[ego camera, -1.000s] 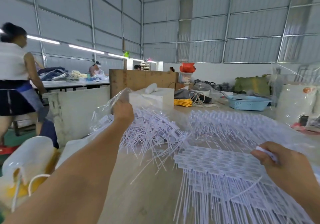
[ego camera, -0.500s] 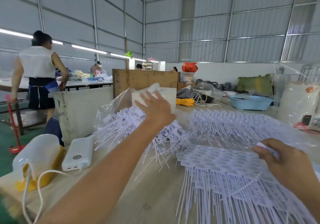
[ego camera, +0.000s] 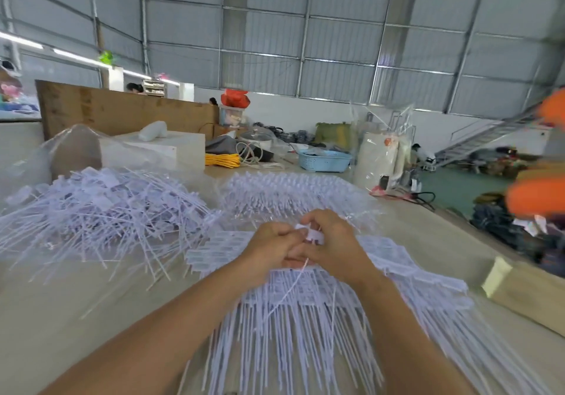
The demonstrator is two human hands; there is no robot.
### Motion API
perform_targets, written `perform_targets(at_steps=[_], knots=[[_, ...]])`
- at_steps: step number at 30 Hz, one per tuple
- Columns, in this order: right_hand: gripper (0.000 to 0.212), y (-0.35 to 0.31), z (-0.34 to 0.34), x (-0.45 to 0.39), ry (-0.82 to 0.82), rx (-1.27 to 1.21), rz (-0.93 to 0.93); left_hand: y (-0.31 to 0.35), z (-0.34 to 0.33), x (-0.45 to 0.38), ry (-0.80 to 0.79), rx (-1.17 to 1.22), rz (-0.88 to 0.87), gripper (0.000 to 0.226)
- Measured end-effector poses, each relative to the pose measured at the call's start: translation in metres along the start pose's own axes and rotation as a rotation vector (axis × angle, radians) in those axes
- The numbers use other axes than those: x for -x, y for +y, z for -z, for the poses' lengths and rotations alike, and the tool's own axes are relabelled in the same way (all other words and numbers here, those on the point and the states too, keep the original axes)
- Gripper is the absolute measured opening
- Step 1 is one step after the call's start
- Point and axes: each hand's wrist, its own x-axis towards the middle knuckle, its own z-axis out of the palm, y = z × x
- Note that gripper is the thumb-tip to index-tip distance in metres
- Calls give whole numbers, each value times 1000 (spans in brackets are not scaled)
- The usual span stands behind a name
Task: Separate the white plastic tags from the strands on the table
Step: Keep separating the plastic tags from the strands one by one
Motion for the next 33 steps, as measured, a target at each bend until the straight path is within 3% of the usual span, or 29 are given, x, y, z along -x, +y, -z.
perform_targets(at_steps=[4,8,11,14,16,19,22,24,27,33], knots=[[51,9,14,4,6,52,-115,0,10,-3,208,138,5,22],[65,37,45,16,-188,255,-444,5,37,-16,421,300,7,29],[50,50,54,22,-221,296,-556,0,51,-20,422,269,67,28],[16,51,62,22,-152,426,-622,-11,46,-22,350,34,65,26],[40,47,62,17,-106,457,-559,-14,41,-21,276,-86,-33,25],[30,21,39,9,56,152,-286,-12,34,-17,92,-109,-160,24],[36,-1,4,5,-87,18,-180,-10,31,-16,-18,-57,-206,25],[28,-5,-10,6,-123,-24,-136,-12,31,-17,-17,-20,-193,25],[16,-5,-12,6,-54,-95,-67,-14,30,-18,16,38,-147,24],[19,-4,-15,5,-39,-78,-61,-13,19,-11,99,-140,-270,38]])
